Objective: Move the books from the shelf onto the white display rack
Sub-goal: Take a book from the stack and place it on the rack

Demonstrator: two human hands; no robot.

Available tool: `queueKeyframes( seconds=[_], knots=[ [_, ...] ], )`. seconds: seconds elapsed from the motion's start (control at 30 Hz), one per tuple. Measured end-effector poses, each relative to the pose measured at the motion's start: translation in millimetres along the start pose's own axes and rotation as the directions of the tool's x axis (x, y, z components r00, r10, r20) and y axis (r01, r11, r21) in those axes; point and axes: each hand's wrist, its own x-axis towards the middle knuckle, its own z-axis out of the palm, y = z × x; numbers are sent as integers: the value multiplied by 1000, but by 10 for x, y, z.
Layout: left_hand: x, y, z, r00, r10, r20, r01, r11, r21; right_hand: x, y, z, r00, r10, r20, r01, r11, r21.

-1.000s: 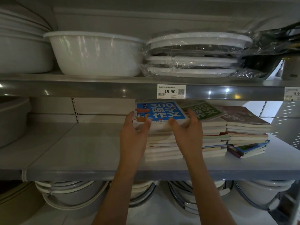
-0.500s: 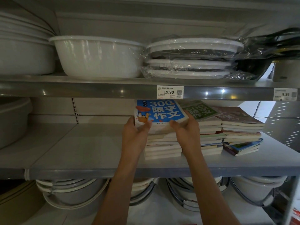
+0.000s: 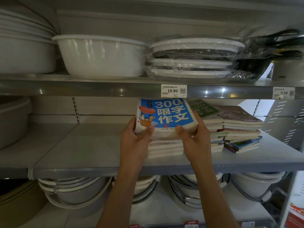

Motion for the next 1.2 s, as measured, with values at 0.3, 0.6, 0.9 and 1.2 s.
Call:
queueKeyframes(
  seconds=[0.3,0.6,0.9,1.2],
  knots=[
    [-430,-41,-260,993,-52,101,51,999,7,-628,-51,-92,998,-13,-67,15,999,29],
    [-951,-217,-484,971,-147,188,128,986,108,-1429,-104,-262,990,-46,-133,54,997,61],
    [-1513,-150,-278,970,-119,212,113,993,40,-1860,-255,-629,982,18,-190,-12,999,33],
    [-2434,-123,345,952,-57,301,43,998,51,-2422,-522,-1693,966,153,-206,-148,988,42]
  ],
)
